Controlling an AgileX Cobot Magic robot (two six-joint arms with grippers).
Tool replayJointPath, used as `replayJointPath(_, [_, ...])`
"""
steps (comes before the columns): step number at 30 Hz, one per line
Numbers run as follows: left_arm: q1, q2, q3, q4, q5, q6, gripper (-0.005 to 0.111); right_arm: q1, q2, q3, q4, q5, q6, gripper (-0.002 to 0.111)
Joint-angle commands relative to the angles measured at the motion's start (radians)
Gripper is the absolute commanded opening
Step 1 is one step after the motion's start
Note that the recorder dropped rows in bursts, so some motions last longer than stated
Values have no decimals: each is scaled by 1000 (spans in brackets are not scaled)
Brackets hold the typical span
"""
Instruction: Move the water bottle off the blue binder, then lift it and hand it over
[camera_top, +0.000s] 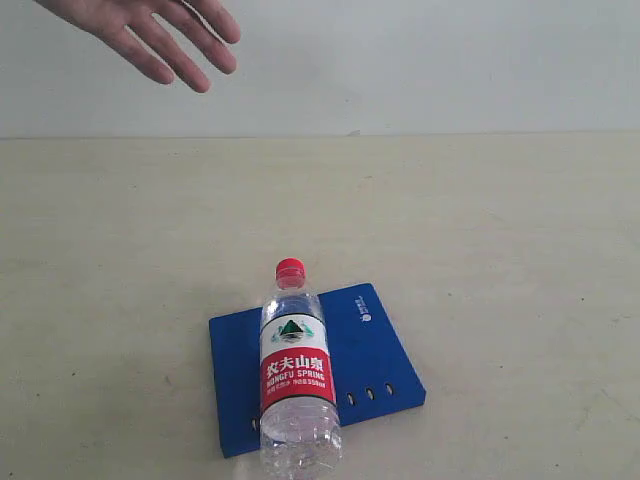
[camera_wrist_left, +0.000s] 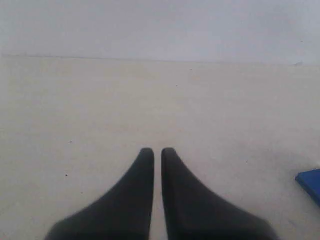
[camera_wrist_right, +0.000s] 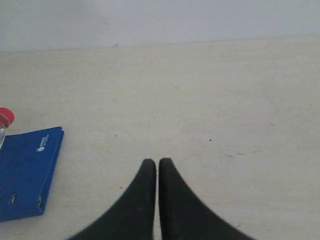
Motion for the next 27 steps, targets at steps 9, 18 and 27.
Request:
replayJointPath(9, [-4, -4, -1, -3, -13, -5, 5, 1, -4, -1, 290, -171, 149, 0])
replayJointPath(18, [-4, -4, -1, -3, -13, -5, 5, 1, -4, -1, 708, -118, 343, 0])
replayJointPath(27, [-4, -4, -1, -3, -13, -5, 5, 1, -4, -1, 733, -99, 420, 0])
